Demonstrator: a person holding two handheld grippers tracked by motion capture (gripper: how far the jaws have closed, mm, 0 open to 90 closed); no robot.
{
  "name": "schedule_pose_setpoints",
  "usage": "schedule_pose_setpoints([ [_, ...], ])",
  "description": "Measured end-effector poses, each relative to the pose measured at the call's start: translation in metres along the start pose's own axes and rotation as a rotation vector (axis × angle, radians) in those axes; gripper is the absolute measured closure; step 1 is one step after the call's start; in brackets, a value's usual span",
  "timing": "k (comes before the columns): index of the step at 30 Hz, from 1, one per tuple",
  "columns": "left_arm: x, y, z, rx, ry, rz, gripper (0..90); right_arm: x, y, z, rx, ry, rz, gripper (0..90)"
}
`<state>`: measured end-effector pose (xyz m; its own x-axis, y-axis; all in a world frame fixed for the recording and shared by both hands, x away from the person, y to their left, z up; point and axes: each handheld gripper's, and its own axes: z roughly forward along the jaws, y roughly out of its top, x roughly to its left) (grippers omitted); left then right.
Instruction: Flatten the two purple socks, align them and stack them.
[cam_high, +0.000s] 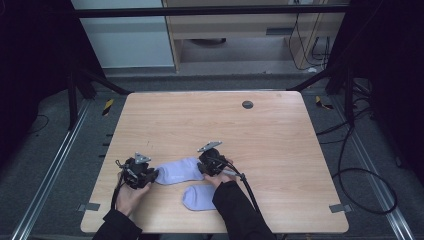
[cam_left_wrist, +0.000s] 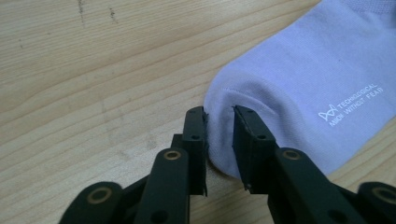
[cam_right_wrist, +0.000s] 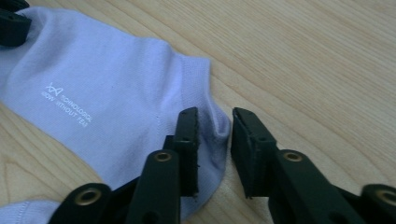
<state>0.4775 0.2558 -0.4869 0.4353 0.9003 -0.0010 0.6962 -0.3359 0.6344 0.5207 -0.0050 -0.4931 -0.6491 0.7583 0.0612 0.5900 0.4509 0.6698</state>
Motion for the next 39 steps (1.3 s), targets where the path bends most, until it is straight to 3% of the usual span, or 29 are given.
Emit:
schedule_pose_setpoints([
  [4, -0.001, 0.000, 0.001, 0.000, -0.016, -0.013, 83.0, 0.003, 0.001, -0.001, 0.005, -0.011, -0.012, 84.6],
  [10, -0.001, 0.001, -0.002, -0.007, -0.029, -0.019, 86.7, 0.002, 0.002, -0.010, -0.016, 0.005, 0.009, 85.8],
  [18, -0.009, 0.011, -0.026, -0.100, -0.070, -0.026, 86.9, 0.003, 0.005, -0.039, -0.077, 0.031, 0.016, 86.1],
  [28, -0.033, 0.022, -0.045, -0.142, -0.126, 0.007, 87.0, -0.002, -0.004, -0.077, -0.105, 0.029, 0.005, 86.1],
  [39, -0.067, 0.021, -0.050, -0.125, -0.178, 0.066, 87.0, -0.012, -0.031, -0.114, -0.105, 0.023, 0.028, 86.0],
])
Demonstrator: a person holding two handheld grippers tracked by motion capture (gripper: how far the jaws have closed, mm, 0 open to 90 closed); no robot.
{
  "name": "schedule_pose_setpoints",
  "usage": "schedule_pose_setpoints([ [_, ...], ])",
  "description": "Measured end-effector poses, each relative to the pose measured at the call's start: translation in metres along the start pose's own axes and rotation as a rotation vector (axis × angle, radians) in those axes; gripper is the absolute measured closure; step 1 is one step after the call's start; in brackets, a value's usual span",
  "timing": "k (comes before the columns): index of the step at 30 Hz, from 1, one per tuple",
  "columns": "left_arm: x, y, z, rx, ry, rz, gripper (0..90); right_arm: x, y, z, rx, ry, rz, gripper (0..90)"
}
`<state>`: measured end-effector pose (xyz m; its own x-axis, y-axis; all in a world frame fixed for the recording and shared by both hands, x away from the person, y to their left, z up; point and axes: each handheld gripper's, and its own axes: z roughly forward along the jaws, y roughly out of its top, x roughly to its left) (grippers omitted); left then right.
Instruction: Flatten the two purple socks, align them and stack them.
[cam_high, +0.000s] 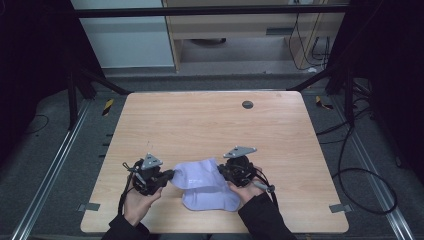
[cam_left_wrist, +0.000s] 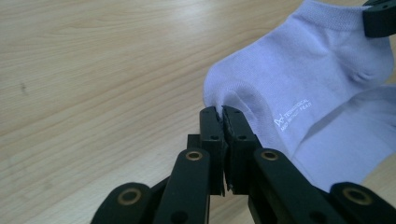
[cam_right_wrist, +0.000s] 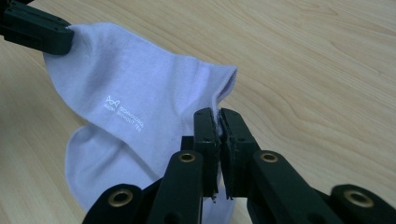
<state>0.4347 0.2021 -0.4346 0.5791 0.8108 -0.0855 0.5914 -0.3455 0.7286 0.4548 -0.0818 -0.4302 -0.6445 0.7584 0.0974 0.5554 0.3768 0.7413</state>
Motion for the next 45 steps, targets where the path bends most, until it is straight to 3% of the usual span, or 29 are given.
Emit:
schedule_pose_setpoints([
  [6, -0.013, -0.002, 0.003, 0.023, -0.030, 0.025, 87.0, -0.004, -0.017, -0.014, 0.009, 0.013, 0.031, 86.0],
  [16, -0.030, -0.008, 0.011, 0.064, -0.057, 0.066, 87.0, -0.003, -0.038, -0.024, 0.029, 0.015, 0.033, 86.0],
  [29, -0.035, -0.019, 0.014, 0.105, -0.074, 0.077, 87.0, 0.002, -0.051, -0.028, 0.055, 0.030, 0.037, 86.0],
  [45, -0.035, -0.026, 0.030, 0.159, -0.059, 0.084, 86.9, -0.002, -0.065, -0.016, 0.116, 0.014, 0.038, 85.6],
])
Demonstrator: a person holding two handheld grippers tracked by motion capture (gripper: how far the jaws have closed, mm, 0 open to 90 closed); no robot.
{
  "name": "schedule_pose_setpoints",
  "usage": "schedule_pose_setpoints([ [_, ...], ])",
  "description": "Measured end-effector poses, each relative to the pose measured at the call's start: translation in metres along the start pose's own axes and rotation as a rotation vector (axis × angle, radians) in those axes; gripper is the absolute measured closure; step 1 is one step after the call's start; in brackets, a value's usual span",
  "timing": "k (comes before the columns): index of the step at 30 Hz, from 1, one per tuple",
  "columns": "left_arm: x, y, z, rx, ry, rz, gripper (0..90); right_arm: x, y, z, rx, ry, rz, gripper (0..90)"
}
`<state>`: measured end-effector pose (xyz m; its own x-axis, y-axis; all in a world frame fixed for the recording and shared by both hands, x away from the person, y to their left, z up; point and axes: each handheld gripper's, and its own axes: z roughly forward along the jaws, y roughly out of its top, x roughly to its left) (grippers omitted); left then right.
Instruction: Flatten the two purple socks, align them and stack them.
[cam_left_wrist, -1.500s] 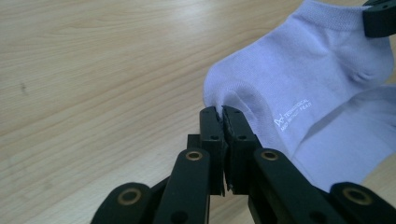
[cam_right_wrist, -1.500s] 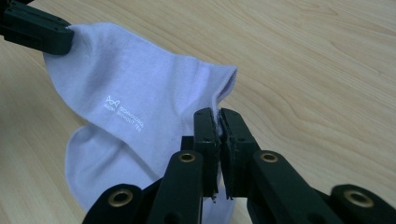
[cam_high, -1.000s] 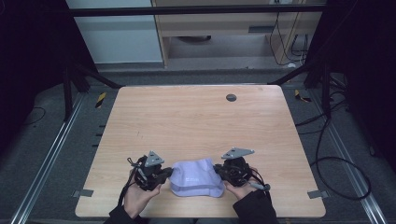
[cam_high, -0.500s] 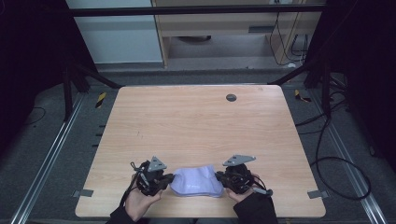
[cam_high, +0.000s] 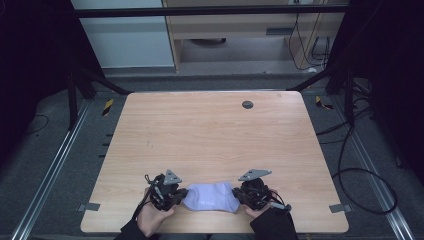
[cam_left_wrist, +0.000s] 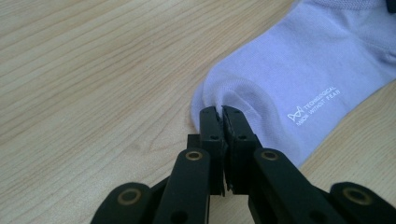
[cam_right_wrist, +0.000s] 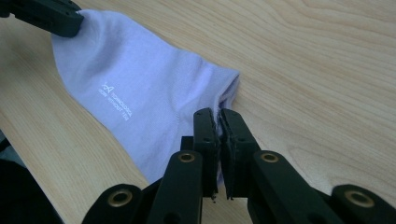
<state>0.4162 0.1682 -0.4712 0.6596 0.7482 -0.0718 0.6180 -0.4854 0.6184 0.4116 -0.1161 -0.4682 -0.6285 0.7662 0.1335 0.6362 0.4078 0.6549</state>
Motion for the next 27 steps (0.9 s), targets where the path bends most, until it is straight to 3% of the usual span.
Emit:
schedule_pose_setpoints([
  [5, 0.001, -0.002, 0.003, 0.003, 0.003, 0.004, 85.7, -0.002, -0.004, 0.006, 0.028, -0.012, -0.006, 81.4],
  [8, 0.002, -0.001, -0.001, -0.023, 0.015, 0.009, 77.8, -0.002, -0.004, 0.005, 0.020, -0.020, -0.019, 75.7],
  [13, -0.002, 0.002, -0.011, -0.112, 0.040, 0.020, 69.0, -0.003, -0.003, -0.001, -0.055, -0.035, -0.045, 68.8],
  [17, -0.010, 0.003, -0.008, -0.146, 0.039, 0.046, 71.7, -0.003, -0.004, -0.001, -0.120, -0.015, -0.075, 70.5],
  [21, -0.017, 0.003, 0.004, -0.134, 0.040, 0.068, 76.6, -0.001, -0.005, 0.004, -0.156, 0.020, -0.100, 76.2],
  [27, -0.020, 0.000, 0.019, -0.085, 0.035, 0.076, 79.8, -0.001, -0.011, 0.020, -0.102, 0.068, -0.103, 82.7],
])
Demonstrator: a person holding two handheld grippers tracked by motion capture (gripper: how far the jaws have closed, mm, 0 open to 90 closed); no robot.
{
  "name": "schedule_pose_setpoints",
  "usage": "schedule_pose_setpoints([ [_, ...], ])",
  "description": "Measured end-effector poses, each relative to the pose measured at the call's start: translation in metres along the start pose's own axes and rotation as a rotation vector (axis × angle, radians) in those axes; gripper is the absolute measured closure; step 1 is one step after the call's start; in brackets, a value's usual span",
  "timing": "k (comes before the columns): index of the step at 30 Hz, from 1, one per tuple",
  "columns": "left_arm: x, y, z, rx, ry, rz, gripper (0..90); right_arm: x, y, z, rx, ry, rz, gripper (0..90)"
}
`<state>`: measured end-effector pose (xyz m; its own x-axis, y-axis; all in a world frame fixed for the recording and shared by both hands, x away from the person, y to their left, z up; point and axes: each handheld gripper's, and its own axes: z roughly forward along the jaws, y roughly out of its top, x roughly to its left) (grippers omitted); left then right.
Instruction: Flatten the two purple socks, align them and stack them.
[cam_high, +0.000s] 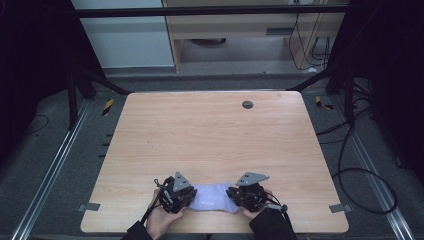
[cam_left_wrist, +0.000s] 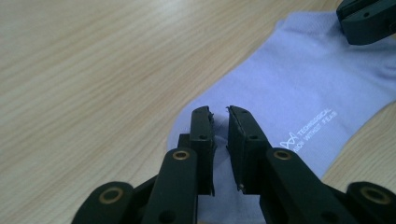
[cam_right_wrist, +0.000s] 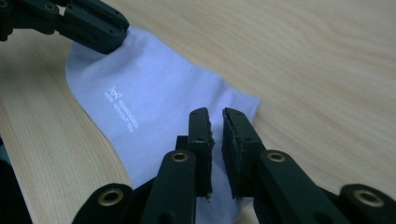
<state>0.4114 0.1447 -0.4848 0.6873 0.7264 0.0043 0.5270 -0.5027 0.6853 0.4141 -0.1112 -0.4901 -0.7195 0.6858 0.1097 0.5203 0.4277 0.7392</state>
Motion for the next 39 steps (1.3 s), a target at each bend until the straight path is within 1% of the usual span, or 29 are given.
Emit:
schedule_pose_setpoints([
  [3, -0.001, -0.001, 0.000, 0.011, -0.001, 0.009, 80.2, -0.001, -0.002, 0.005, 0.032, -0.008, -0.010, 84.5],
  [5, -0.001, -0.003, 0.000, 0.020, -0.006, 0.005, 80.2, -0.003, -0.003, 0.005, 0.034, -0.011, -0.004, 85.0],
  [6, -0.002, -0.004, 0.001, 0.023, -0.005, 0.009, 80.4, -0.004, -0.003, 0.005, 0.036, -0.011, -0.001, 85.3],
  [11, -0.002, -0.004, 0.000, 0.021, -0.004, 0.009, 80.5, -0.004, -0.004, 0.005, 0.037, -0.003, -0.002, 84.7],
  [12, -0.002, -0.004, 0.000, 0.014, -0.007, 0.010, 80.2, -0.004, -0.003, 0.004, 0.037, 0.000, 0.002, 84.0],
  [13, -0.001, -0.003, -0.002, 0.010, -0.007, 0.007, 79.7, -0.005, -0.003, 0.003, 0.028, 0.003, 0.002, 83.2],
  [14, -0.001, -0.002, -0.004, -0.004, -0.012, 0.005, 78.8, -0.005, -0.002, 0.001, 0.021, 0.005, 0.008, 82.5],
  [16, 0.001, -0.001, -0.009, -0.040, -0.018, 0.001, 76.8, -0.007, 0.001, -0.005, -0.020, 0.005, 0.009, 79.1],
  [18, 0.004, 0.001, -0.015, -0.073, -0.016, 0.003, 75.0, -0.011, 0.003, -0.011, -0.065, -0.006, 0.015, 73.4],
  [19, 0.008, 0.002, -0.019, -0.102, -0.002, -0.003, 73.8, -0.013, 0.003, -0.013, -0.079, -0.014, 0.020, 71.4],
  [20, 0.011, 0.002, -0.021, -0.114, 0.003, -0.008, 71.6, -0.017, 0.003, -0.017, -0.106, -0.029, 0.034, 67.7],
  [21, 0.013, 0.002, -0.023, -0.124, 0.010, -0.014, 69.8, -0.020, 0.003, -0.019, -0.120, -0.043, 0.036, 65.1],
  [22, 0.018, 0.001, -0.026, -0.139, 0.022, -0.025, 67.8, -0.022, 0.003, -0.021, -0.131, -0.055, 0.048, 62.7],
  [23, 0.022, 0.001, -0.028, -0.141, 0.031, -0.027, 65.1, -0.027, 0.002, -0.024, -0.153, -0.079, 0.060, 59.5],
  [26, 0.037, -0.001, -0.031, -0.162, 0.060, -0.055, 57.0, -0.038, 0.001, -0.031, -0.193, -0.125, 0.098, 51.2],
  [27, 0.042, -0.003, -0.032, -0.168, 0.069, -0.069, 53.1, -0.043, 0.000, -0.033, -0.211, -0.150, 0.105, 47.1],
  [30, 0.055, -0.006, -0.034, -0.179, 0.102, -0.092, 46.1, -0.055, -0.003, -0.038, -0.228, -0.192, 0.133, 40.6],
  [34, 0.070, -0.010, -0.036, -0.198, 0.120, -0.118, 39.5, -0.070, -0.007, -0.042, -0.226, -0.219, 0.164, 33.3],
  [39, 0.087, -0.017, -0.040, -0.209, 0.130, -0.141, 33.7, -0.088, -0.016, -0.049, -0.222, -0.259, 0.201, 27.9],
])
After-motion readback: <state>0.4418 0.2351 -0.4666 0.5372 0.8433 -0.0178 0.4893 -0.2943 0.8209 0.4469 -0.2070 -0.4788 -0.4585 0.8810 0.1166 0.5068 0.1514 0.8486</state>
